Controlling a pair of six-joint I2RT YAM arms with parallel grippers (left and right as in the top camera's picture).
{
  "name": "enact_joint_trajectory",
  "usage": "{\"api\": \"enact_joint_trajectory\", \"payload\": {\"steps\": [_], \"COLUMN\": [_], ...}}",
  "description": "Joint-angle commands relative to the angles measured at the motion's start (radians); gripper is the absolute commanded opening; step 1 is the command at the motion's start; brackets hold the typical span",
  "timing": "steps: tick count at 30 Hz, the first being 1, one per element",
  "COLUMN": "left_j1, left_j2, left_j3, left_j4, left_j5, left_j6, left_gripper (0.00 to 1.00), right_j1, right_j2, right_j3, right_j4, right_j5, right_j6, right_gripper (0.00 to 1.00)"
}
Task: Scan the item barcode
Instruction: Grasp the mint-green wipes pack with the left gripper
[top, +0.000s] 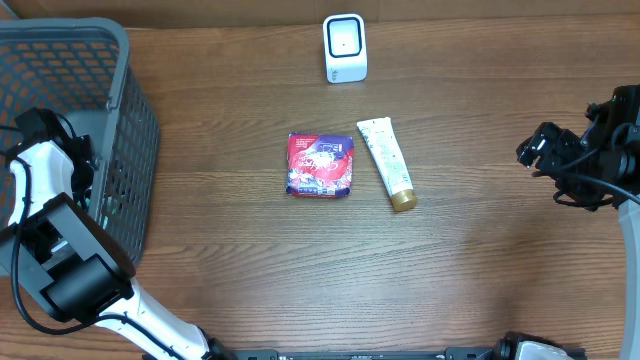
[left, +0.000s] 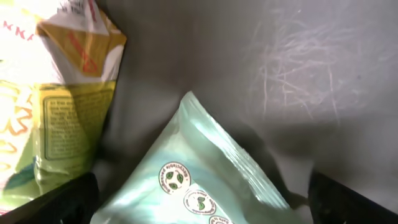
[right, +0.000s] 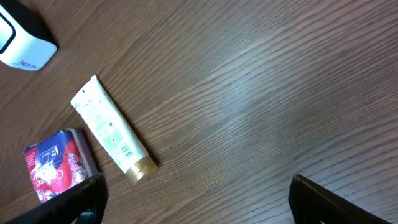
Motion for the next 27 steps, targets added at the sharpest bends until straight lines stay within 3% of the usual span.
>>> {"api": "enact_joint_trajectory", "payload": {"steps": [1, 7, 13, 27], "left_j1": [0.0, 0.0, 0.008, 0.092], "left_j2": [0.001, -0.001, -0.001, 0.0], "left_j3": [0.027, 0.113, 0.123, 0.069], "left_j4": [-0.01, -0.102, -0.193, -0.154], "left_j5": [0.034, 0.137, 0.135, 0.12], "left_j6": [0.047, 0.141, 0.219, 0.333], "left_gripper": [1.0, 1.0, 1.0, 1.0], "right_j1": [-0.003, -0.003, -0.003, -0.003], "right_j2": [-0.004, -0.004, -0.004, -0.004], "right_j3": [0.02, 0.02, 0.02, 0.02], "right_j4": [0.005, 0.006, 0.006, -0.008], "right_j5": [-0.008, -0.008, -0.008, -0.007], "right_j6": [-0.003, -0.003, -0.003, -0.003], "right_gripper": [0.93, 0.93, 0.94, 0.94]}}
